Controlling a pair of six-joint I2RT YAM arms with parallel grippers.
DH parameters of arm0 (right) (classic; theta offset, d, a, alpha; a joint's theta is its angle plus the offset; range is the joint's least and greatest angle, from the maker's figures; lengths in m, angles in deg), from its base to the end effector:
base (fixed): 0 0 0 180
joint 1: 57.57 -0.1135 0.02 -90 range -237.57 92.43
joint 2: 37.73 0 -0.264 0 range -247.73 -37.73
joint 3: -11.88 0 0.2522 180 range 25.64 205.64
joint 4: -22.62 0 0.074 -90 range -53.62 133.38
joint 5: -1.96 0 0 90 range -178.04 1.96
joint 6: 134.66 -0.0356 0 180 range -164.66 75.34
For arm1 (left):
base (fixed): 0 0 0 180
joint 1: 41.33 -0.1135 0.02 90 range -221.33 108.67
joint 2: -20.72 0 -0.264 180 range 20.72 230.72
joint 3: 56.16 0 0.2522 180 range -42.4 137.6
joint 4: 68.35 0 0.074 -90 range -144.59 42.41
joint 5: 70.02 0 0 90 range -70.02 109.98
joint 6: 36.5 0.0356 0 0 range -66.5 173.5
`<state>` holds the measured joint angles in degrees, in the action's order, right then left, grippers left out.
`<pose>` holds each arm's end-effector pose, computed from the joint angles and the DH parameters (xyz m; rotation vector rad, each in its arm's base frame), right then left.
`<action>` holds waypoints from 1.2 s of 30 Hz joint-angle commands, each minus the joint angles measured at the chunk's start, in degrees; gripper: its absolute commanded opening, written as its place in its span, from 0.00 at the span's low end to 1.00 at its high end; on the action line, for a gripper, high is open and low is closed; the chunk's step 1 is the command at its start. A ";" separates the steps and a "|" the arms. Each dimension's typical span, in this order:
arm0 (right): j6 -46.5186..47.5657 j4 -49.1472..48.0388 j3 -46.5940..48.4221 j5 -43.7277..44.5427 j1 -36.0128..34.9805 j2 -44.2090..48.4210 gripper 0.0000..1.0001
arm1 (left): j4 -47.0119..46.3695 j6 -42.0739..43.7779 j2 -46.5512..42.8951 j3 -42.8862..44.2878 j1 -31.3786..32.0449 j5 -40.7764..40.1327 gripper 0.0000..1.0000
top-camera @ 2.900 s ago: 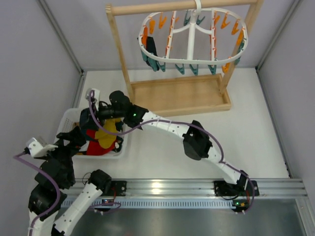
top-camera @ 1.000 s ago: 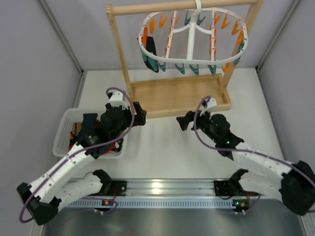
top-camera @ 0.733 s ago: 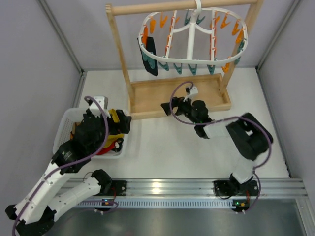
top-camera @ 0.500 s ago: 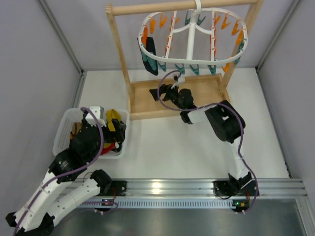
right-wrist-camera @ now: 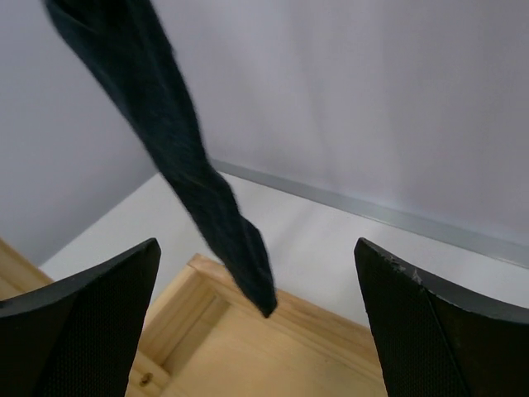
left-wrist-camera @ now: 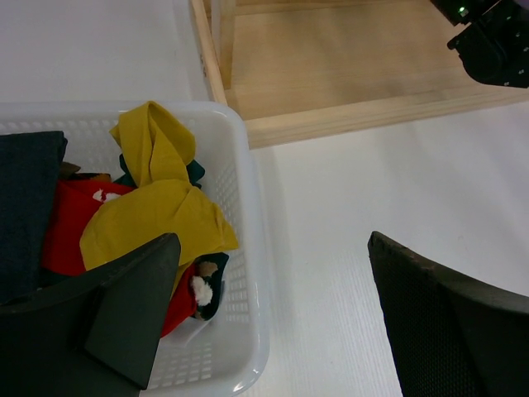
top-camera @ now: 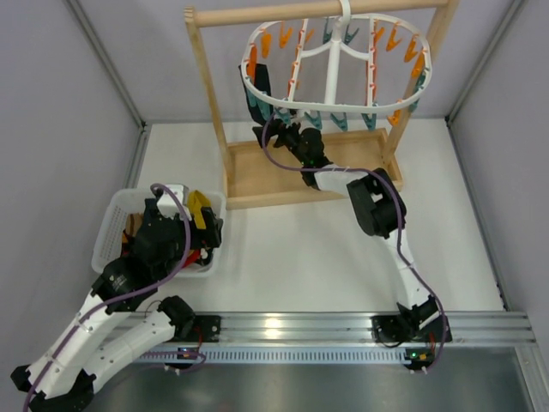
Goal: Remove the socks clipped to the hanger
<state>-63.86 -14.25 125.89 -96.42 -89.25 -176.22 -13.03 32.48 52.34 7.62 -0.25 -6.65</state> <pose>0.4686 0.2953 0.2074 -0.2793 1.3797 0.8416 0.0904 -0.0576 0.3445 0.0390 1.9386 -0.2636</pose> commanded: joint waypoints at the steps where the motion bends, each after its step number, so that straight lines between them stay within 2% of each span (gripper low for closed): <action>1: 3.81 1.50 4.69 1.00 0.66 -1.95 0.94 | -1.04 0.36 -1.03 -0.10 -0.04 -0.44 0.99; 3: 4.52 1.59 7.23 -1.62 0.74 -2.57 0.90 | -0.96 0.45 -0.86 -0.01 -0.04 -0.35 0.99; 4: 5.13 1.68 8.03 -2.77 0.74 -3.09 0.81 | -1.04 0.45 -0.77 -0.01 -0.04 -0.26 0.99; 6: 5.23 0.72 9.00 -5.23 0.66 -3.18 0.74 | -0.96 0.45 -0.33 -0.01 -0.04 -0.17 0.99; 12: 5.49 -5.78 4.61 -6.99 0.04 0.06 0.70 | -0.96 0.45 -0.68 -0.01 -0.04 -0.26 0.99; 13: 5.32 -6.32 4.17 -7.35 -0.05 0.76 0.59 | -1.04 0.45 -0.68 -0.01 -0.04 -0.26 0.99; 15: 4.70 -7.63 2.60 -8.22 -0.22 1.73 0.48 | -1.04 0.45 -0.77 -0.01 -0.04 -0.17 0.99; 16: 4.00 -9.64 1.80 -8.66 -0.22 2.61 0.37 | -1.04 0.45 -0.77 -0.01 -0.04 -0.17 0.99; 21: 2.59 -15.89 -6.28 -10.07 -1.63 6.65 0.10 | -1.04 0.54 -0.77 -0.01 -0.04 -0.35 0.99; 22: 1.81 -17.03 -7.77 -10.16 -1.89 8.40 0.00 | -1.04 0.54 -0.59 -0.10 -0.04 -0.52 0.99; 29: -5.40 -31.26 -24.89 -11.30 -3.74 16.41 0.00 | -0.96 0.54 -0.77 -0.10 -0.04 -1.05 0.99; 36: -13.05 -38.05 -37.90 -14.38 -3.83 23.88 0.00 | -0.95 0.54 -0.85 -0.10 -0.04 -1.84 0.99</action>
<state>-72.32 -35.28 91.96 -108.07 -92.53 -157.38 -13.03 32.50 51.86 7.62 -0.25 -7.11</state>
